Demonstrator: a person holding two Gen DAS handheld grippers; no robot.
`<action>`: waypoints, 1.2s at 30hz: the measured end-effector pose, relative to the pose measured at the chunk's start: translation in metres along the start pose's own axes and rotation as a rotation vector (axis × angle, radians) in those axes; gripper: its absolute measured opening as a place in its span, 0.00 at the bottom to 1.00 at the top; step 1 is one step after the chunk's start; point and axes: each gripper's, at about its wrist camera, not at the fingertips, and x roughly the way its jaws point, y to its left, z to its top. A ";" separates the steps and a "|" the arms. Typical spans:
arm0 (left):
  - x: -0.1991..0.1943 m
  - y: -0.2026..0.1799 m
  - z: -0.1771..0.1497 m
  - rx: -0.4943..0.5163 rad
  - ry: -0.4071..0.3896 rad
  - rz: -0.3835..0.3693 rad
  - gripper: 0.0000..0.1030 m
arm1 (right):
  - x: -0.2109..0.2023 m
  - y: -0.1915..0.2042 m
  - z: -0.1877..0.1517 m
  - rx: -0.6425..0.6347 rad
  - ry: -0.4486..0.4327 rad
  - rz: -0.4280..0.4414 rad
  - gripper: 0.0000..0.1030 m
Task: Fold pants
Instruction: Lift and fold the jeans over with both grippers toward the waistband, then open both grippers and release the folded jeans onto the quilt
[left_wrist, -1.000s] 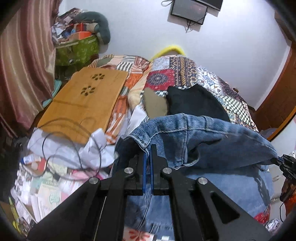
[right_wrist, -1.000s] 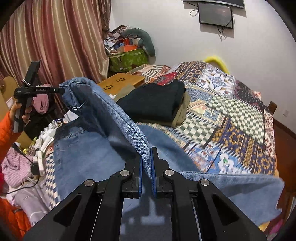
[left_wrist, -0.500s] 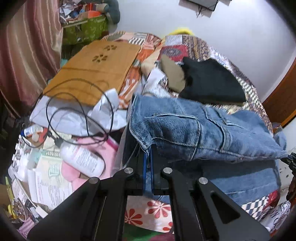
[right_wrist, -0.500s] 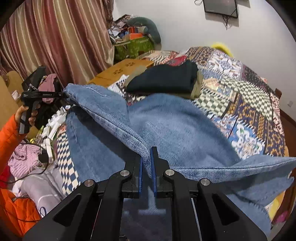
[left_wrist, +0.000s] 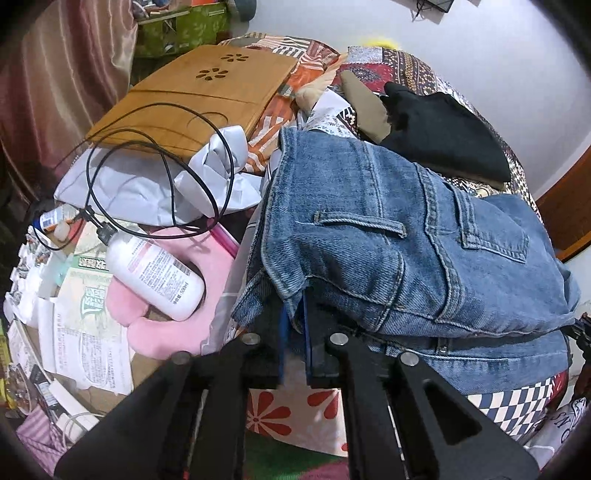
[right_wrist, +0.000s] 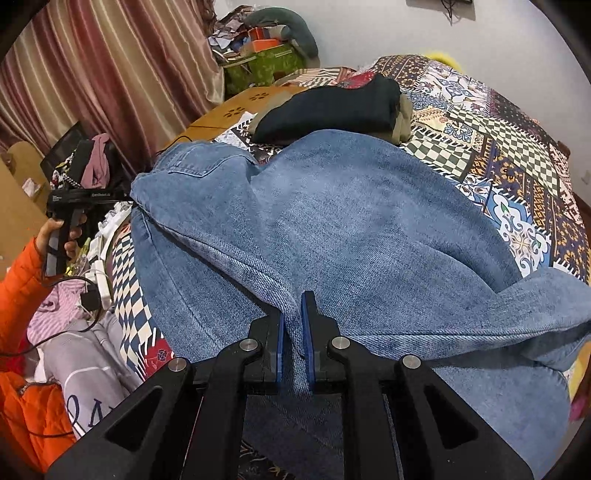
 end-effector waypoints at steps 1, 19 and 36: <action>-0.004 -0.003 0.001 0.009 -0.006 0.010 0.07 | 0.000 0.000 0.000 0.000 0.001 0.000 0.11; -0.085 -0.082 0.028 0.176 -0.190 0.045 0.33 | -0.055 -0.020 -0.012 0.065 -0.089 -0.108 0.42; -0.039 -0.265 0.067 0.424 -0.206 -0.095 0.59 | -0.159 -0.181 -0.058 0.441 -0.248 -0.505 0.53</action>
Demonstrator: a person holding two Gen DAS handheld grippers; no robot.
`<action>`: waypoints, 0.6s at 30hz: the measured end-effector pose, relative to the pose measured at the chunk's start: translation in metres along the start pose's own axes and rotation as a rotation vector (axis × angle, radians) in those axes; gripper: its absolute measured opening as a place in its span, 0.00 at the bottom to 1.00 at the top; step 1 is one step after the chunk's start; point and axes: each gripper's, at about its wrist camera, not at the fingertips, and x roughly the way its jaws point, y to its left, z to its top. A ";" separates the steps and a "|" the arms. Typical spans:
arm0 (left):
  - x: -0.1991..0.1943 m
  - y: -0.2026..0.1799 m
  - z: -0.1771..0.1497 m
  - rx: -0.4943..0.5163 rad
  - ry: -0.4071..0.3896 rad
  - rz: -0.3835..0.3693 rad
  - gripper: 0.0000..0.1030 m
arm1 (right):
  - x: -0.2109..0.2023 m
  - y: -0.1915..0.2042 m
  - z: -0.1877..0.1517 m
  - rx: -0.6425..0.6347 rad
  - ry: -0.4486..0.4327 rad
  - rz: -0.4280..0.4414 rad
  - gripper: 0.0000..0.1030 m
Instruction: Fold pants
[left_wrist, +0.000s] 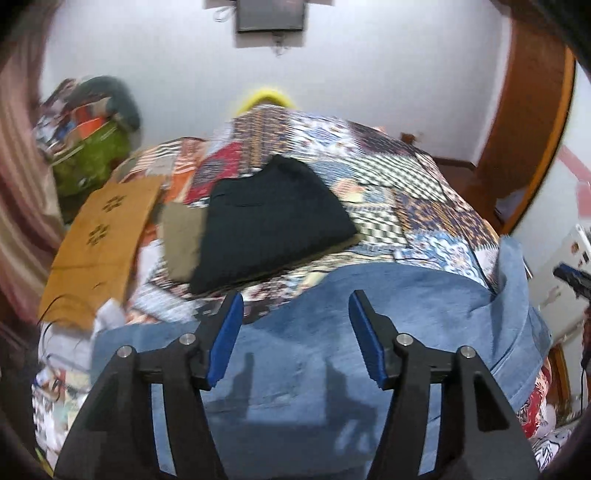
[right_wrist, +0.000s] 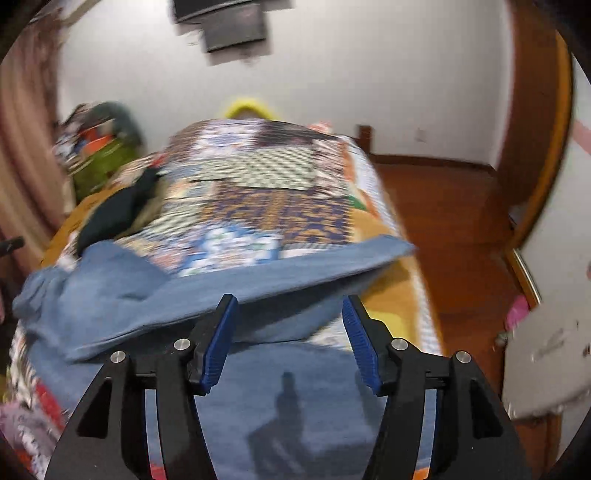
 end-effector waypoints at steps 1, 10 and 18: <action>0.007 -0.010 0.002 0.017 0.011 -0.008 0.59 | 0.003 -0.008 0.002 0.018 0.004 -0.008 0.53; 0.062 -0.060 -0.001 0.026 0.150 -0.132 0.63 | 0.059 -0.067 0.019 0.176 0.036 -0.038 0.53; 0.094 -0.082 -0.004 0.071 0.197 -0.093 0.63 | 0.114 -0.088 0.028 0.245 0.071 -0.040 0.53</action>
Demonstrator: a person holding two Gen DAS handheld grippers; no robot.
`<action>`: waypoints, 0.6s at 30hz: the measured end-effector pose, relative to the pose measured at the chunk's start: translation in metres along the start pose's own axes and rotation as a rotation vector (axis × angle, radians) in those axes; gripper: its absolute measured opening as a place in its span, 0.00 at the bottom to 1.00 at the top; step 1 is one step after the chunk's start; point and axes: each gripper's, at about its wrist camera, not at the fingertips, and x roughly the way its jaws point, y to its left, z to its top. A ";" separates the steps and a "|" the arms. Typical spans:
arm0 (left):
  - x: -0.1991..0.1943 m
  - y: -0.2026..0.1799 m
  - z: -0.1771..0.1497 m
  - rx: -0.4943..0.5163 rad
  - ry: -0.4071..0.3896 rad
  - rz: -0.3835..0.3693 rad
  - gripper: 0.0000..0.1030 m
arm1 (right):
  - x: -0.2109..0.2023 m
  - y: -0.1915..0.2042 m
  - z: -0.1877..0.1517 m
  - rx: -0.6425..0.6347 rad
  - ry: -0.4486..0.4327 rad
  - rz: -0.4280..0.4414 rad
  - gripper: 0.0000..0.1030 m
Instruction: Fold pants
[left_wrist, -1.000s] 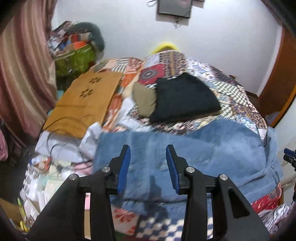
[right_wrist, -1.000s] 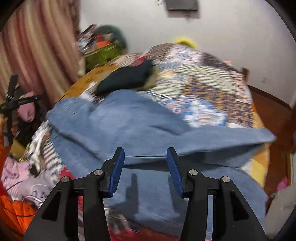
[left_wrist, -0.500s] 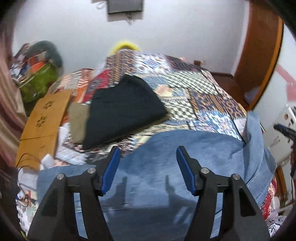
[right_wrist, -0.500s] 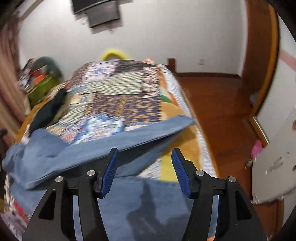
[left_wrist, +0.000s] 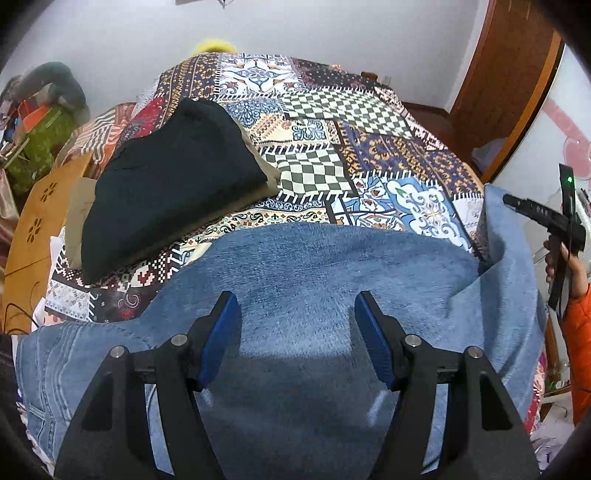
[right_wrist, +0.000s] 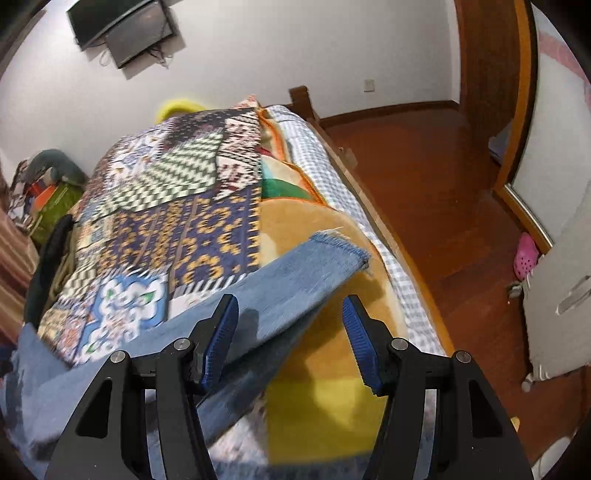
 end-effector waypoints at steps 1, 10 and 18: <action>0.003 -0.001 0.000 0.005 0.002 0.006 0.63 | 0.004 -0.003 0.001 0.010 0.000 0.002 0.53; 0.014 -0.008 -0.001 0.034 0.016 0.029 0.64 | 0.020 -0.020 0.009 0.074 -0.011 0.034 0.12; -0.007 -0.008 -0.003 0.026 -0.014 0.020 0.64 | -0.038 -0.020 0.009 0.014 -0.133 0.011 0.07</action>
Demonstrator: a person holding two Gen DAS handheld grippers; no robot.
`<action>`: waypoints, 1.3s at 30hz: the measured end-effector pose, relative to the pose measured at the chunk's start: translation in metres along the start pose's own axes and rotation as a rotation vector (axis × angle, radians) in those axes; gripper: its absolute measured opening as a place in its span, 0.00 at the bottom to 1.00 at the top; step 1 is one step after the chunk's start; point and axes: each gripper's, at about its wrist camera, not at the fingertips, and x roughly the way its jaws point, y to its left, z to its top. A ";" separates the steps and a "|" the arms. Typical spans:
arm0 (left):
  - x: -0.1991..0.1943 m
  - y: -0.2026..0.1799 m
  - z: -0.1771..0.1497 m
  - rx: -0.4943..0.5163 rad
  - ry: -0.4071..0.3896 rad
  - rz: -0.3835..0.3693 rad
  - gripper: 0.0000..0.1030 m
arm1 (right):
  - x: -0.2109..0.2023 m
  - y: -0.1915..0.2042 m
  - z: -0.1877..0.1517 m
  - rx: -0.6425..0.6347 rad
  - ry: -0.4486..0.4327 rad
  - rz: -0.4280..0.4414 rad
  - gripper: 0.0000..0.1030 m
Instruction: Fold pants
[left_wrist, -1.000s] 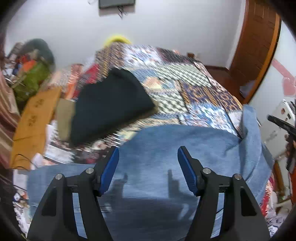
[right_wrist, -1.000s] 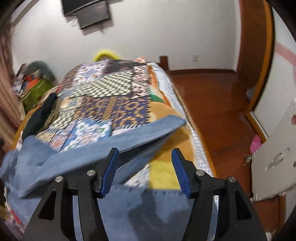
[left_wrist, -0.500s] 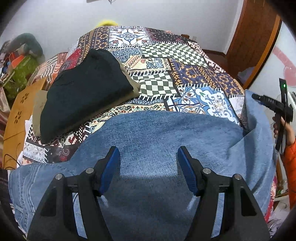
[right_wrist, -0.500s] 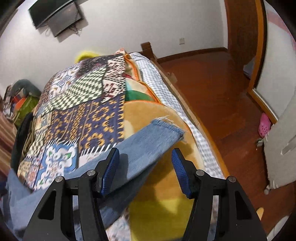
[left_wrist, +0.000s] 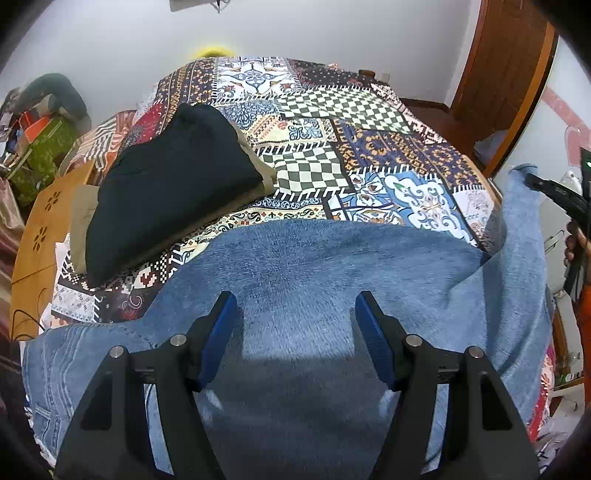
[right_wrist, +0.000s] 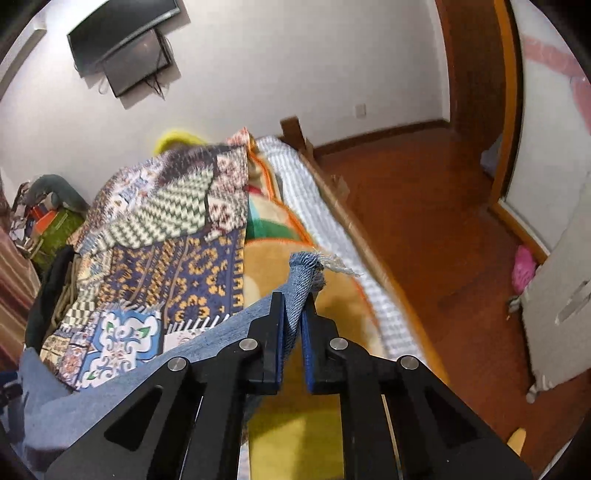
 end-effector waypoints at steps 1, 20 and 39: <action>-0.004 0.000 -0.001 -0.001 -0.005 -0.001 0.64 | -0.011 -0.003 0.001 0.000 -0.016 -0.001 0.07; -0.043 -0.012 -0.035 0.015 -0.037 -0.025 0.70 | -0.118 -0.064 -0.101 0.168 0.002 -0.090 0.07; -0.067 0.013 -0.093 0.037 0.010 0.015 0.79 | -0.086 -0.077 -0.159 0.316 0.190 -0.042 0.27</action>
